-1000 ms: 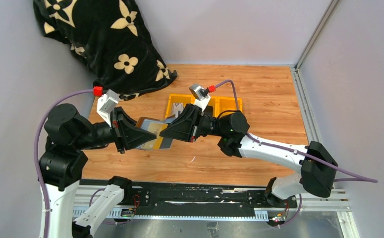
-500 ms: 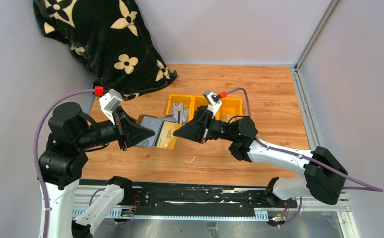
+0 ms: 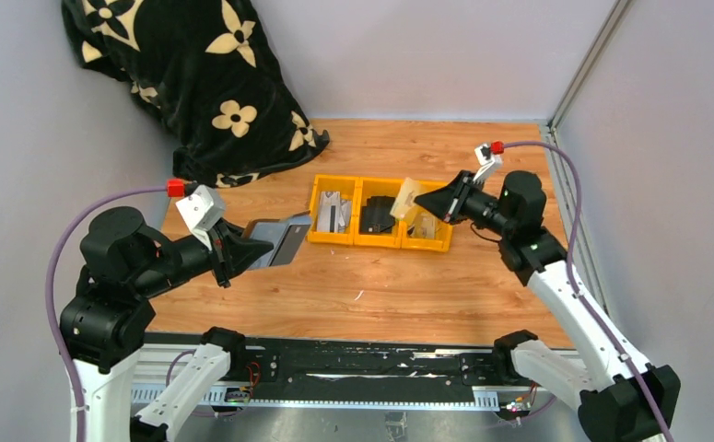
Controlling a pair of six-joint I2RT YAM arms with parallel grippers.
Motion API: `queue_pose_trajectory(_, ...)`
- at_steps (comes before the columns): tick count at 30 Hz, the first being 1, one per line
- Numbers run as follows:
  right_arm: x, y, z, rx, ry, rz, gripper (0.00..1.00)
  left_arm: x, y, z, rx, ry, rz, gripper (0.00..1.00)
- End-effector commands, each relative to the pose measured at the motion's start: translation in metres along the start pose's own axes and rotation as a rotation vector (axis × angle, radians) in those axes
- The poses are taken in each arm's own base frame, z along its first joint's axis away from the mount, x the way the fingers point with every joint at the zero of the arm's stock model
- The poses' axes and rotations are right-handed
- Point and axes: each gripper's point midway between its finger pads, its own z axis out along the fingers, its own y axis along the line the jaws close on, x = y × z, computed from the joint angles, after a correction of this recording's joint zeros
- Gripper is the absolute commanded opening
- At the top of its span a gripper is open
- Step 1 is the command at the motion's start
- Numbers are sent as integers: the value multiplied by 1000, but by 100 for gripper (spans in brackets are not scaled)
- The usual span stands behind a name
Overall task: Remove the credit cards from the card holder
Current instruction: Remove the credit card from the card holder, then place the credit card in the storage box.
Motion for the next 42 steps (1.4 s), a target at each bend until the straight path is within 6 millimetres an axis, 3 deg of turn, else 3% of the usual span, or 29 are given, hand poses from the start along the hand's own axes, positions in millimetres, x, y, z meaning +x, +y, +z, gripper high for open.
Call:
queue_pose_trajectory(1, 28, -85, -39, 399, 189, -32, 0, 10, 4, 1, 7, 32, 73, 0)
queue_pose_trajectory(5, 23, -128, -42, 584, 235, -85, 0, 22, 5, 3, 25, 92, 59, 0)
queue_pose_trajectory(9, 19, -158, -31, 667, 273, -111, 0, 28, 3, 0, 31, 117, 69, 0)
queue_pose_trajectory(17, 35, -194, 8, 677, 419, -109, 0, 31, 0, -2, 45, 123, 75, 0)
queue_pose_trajectory(28, 60, -227, 31, 690, 497, -110, 0, 30, -1, -3, 45, 123, 83, 0)
queue_pose_trajectory(36, 72, -240, 33, 707, 520, -101, 0, 29, -3, -3, 60, 120, 79, 0)
queue_pose_trajectory(42, 60, -232, 26, 790, 496, -201, 16, 30, -4, -2, 67, 122, 81, 0)
